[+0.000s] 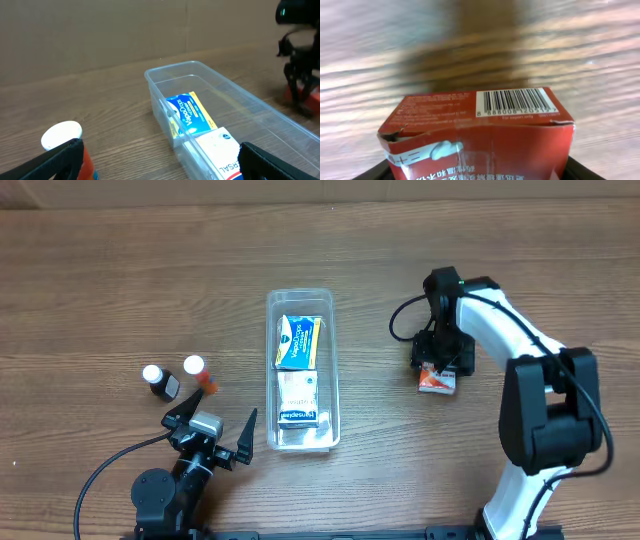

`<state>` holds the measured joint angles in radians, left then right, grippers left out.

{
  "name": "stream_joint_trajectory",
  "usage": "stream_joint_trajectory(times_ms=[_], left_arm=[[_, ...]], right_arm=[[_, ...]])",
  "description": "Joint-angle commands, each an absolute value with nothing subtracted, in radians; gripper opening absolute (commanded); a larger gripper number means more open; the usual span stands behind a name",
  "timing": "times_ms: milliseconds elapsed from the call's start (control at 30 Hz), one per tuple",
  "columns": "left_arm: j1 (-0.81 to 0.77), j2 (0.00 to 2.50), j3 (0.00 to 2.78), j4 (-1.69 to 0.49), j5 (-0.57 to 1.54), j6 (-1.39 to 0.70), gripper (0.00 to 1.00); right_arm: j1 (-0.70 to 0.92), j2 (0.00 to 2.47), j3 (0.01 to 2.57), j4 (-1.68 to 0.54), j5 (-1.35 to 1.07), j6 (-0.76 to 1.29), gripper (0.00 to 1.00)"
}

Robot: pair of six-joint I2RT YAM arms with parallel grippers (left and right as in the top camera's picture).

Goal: Pack container
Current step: 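Place the red box into the container and lift the right gripper away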

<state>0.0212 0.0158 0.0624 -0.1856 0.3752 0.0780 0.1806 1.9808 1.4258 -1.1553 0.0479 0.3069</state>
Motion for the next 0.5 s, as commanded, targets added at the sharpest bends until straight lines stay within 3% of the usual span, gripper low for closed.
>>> stream_joint_trajectory(times_ms=[0,233,467], left_arm=[[0.017,0.006,0.059,-0.182,0.386,0.064,1.00],[0.017,0.006,0.059,-0.182,0.386,0.064,1.00],[0.017,0.006,0.059,-0.182,0.386,0.064,1.00]], right_arm=[[0.266,1.799,1.586,-1.185,-0.019,0.307,0.71],[0.507,1.687,1.671,-1.070,-0.059,0.387,0.70],[0.707,1.800,1.657,-0.891,-0.006,0.523,0.69]])
